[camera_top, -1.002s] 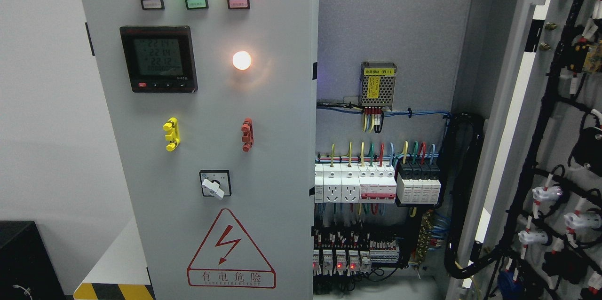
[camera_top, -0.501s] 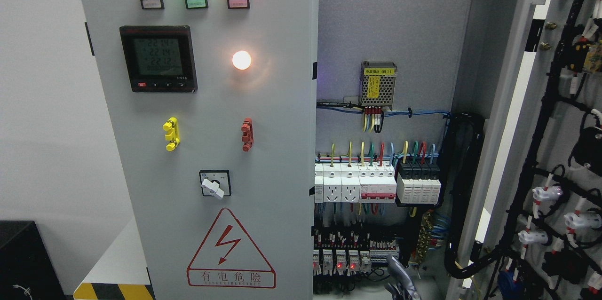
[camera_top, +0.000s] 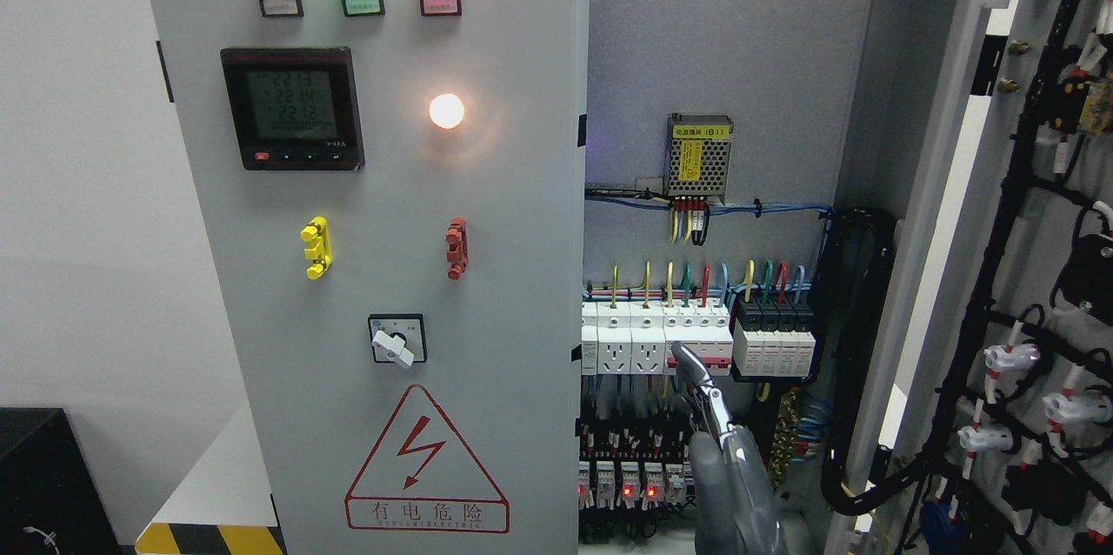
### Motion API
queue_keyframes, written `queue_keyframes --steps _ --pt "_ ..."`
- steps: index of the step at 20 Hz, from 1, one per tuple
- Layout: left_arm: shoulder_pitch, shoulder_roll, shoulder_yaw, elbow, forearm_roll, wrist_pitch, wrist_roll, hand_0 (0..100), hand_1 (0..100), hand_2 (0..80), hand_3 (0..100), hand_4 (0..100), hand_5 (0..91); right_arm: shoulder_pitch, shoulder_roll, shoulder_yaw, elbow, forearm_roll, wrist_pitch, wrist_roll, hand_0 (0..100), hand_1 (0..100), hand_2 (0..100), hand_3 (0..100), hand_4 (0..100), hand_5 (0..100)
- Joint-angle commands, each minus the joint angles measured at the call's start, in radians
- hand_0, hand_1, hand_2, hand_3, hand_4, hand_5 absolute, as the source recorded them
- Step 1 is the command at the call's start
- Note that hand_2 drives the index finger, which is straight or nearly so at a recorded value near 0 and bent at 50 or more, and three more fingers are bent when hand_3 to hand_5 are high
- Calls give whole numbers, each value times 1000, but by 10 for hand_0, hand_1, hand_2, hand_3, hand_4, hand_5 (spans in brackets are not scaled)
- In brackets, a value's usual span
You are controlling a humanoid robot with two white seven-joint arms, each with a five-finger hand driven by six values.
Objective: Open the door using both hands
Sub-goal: 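Raise the right hand up into the cabinet opening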
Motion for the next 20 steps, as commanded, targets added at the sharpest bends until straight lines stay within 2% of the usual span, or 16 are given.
queue_keyframes --steps 1,5,9,11,13,14,16,20 --pt "-1 -17 -13 7 25 -3 0 0 0 0 0 0 0 -151 42 -47 133 -97 39 30 0 0 0 0 0 0" --pt "-3 -18 -13 7 27 -3 0 0 0 0 0 0 0 -209 42 -96 234 -99 39 42 0 0 0 0 0 0" --pt "-1 -18 -11 10 24 -3 0 0 0 0 0 0 0 -285 42 -99 323 -99 39 117 0 0 0 0 0 0" --pt "0 -18 -10 10 30 -3 0 0 0 0 0 0 0 -314 42 -111 364 -99 51 125 0 0 0 0 0 0" --pt "0 -20 -11 9 27 -3 0 0 0 0 0 0 0 -325 41 -111 389 -105 92 133 0 0 0 0 0 0" --pt "0 -26 -11 9 30 -3 0 0 0 0 0 0 0 -331 41 -111 397 -114 103 148 0 0 0 0 0 0" --pt "-1 -30 -11 7 31 -3 -2 0 0 0 0 0 0 -354 41 -111 424 -140 112 183 0 0 0 0 0 0" --pt "-1 -30 -11 7 31 -3 -2 0 0 0 0 0 0 -377 39 -137 453 -148 118 207 0 0 0 0 0 0"
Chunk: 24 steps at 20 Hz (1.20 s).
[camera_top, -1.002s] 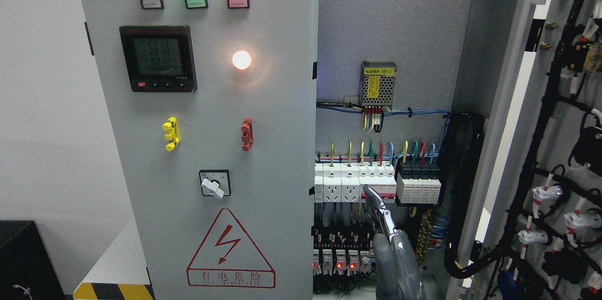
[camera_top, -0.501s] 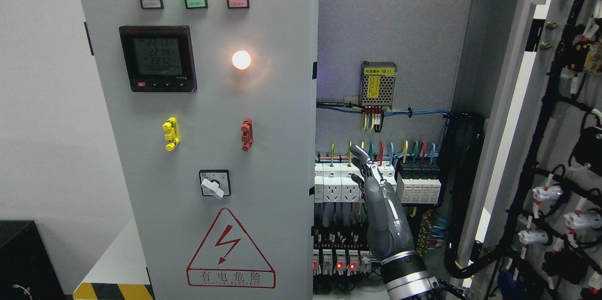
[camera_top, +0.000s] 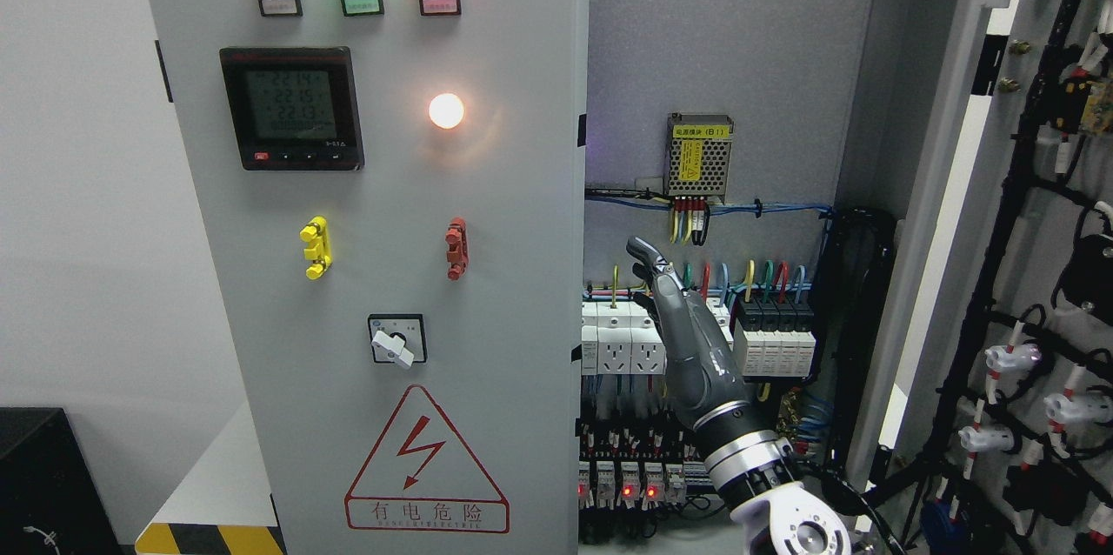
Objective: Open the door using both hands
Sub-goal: 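Raise the right hand up into the cabinet opening, then hook right hand fingers behind the edge of the indicator-light door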
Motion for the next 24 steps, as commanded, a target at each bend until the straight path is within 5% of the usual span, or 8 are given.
queue_keyframes --steps 1,6,10,19,22,24 --pt "-2 -10 -1 1 32 0 -1 0 0 0 0 0 0 -52 5 -45 142 -29 13 28 0 0 0 0 0 0" --pt "-2 -10 -1 1 31 0 -1 0 0 0 0 0 0 -75 0 -45 141 -101 25 71 0 0 0 0 0 0" --pt "-2 -10 -1 1 31 0 -1 0 0 0 0 0 0 -77 -1 -46 128 -109 25 143 0 0 0 0 0 0" --pt "-2 -9 -1 1 31 0 -1 0 0 0 0 0 0 -108 -1 -91 133 -192 113 157 0 0 0 0 0 0" --pt "-3 -10 -1 1 32 0 -1 0 0 0 0 0 0 -111 0 -100 130 -189 117 278 0 0 0 0 0 0" --pt "-3 -9 -1 1 31 0 -1 0 0 0 0 0 0 -112 3 -117 130 -189 121 292 0 0 0 0 0 0"
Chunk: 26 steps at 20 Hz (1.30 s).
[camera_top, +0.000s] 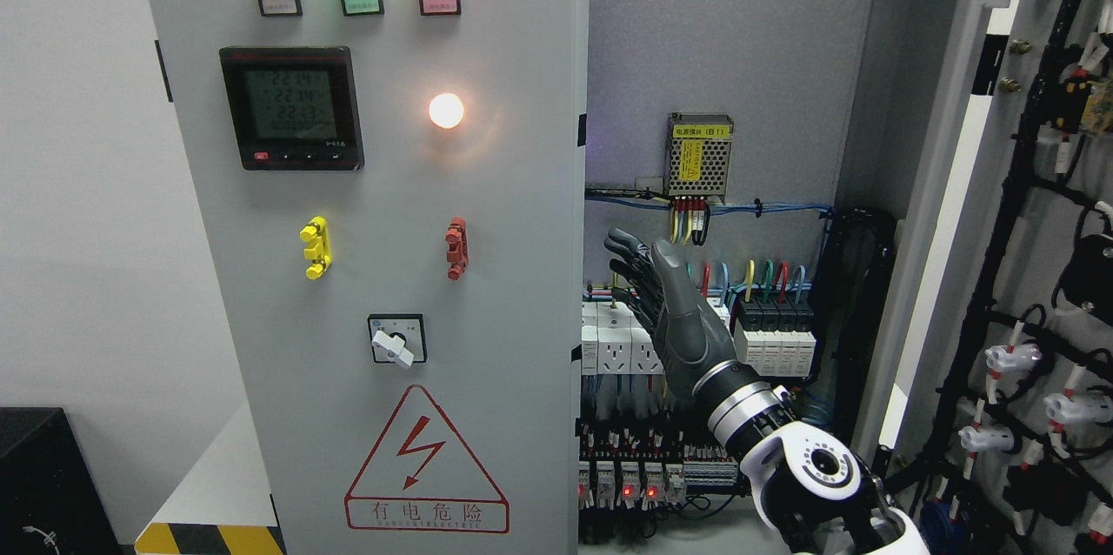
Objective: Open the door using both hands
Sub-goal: 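Hook right hand fingers behind the edge of the indicator-light door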
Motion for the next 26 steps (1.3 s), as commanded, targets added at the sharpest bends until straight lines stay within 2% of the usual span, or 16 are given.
queue_keyframes --steps 1,4,8,11,19,24,25,26 --pt "-3 -2 1 0 31 0 0 0 0 0 0 0 0 -10 3 -49 14 -18 13 43 0 0 0 0 0 0" --pt "-2 0 1 0 31 0 0 0 0 0 0 0 0 -19 1 -50 20 -19 30 54 0 0 0 0 0 0" --pt "-2 0 1 0 31 0 0 0 0 0 0 0 0 -20 4 -55 20 -19 34 137 0 0 0 0 0 0" --pt "-3 -2 1 0 31 0 0 0 0 0 0 0 0 -22 3 -60 21 -19 36 142 0 0 0 0 0 0" --pt "-2 0 1 0 31 0 0 0 0 0 0 0 0 -45 4 -73 29 -21 89 149 0 0 0 0 0 0" --pt "-2 -2 1 0 31 0 0 0 0 0 0 0 0 -48 6 -72 24 -22 91 151 0 0 0 0 0 0" --pt "-2 -2 1 0 31 0 0 0 0 0 0 0 0 -49 6 -70 24 -28 93 157 0 0 0 0 0 0" --pt "-3 0 1 0 31 0 0 0 0 0 0 0 0 -49 6 -67 23 -44 93 186 0 0 0 0 0 0"
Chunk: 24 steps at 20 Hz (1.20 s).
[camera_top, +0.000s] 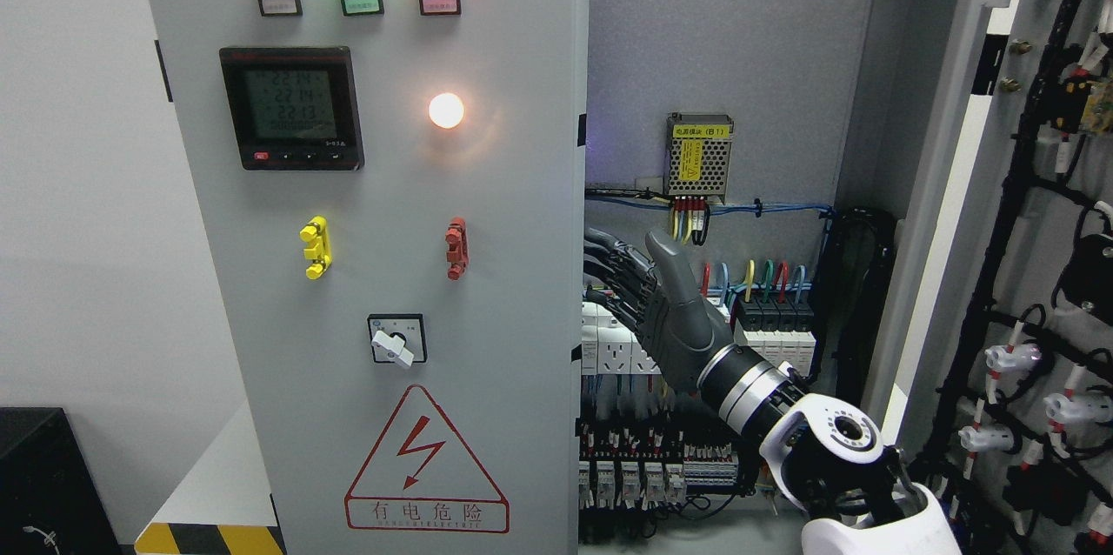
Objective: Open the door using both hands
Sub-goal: 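Hook right hand fingers behind the edge of the indicator-light door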
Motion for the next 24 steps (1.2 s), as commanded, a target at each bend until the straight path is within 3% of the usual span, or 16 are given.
queue_keyframes --steps 1,7,12,24 --pt "-3 -1 1 0 32 0 0 0 0 0 0 0 0 -6 2 -4 0 -30 2 59 0 0 0 0 0 0" --pt "-2 1 1 0 31 0 0 0 0 0 0 0 0 -8 -3 -11 9 -35 10 76 0 0 0 0 0 0" --pt "-2 -1 1 0 31 0 0 0 0 0 0 0 0 -13 -3 -11 15 -81 70 76 0 0 0 0 0 0" --pt "-2 -1 1 0 31 0 0 0 0 0 0 0 0 -22 -1 -11 0 -86 81 91 0 0 0 0 0 0"
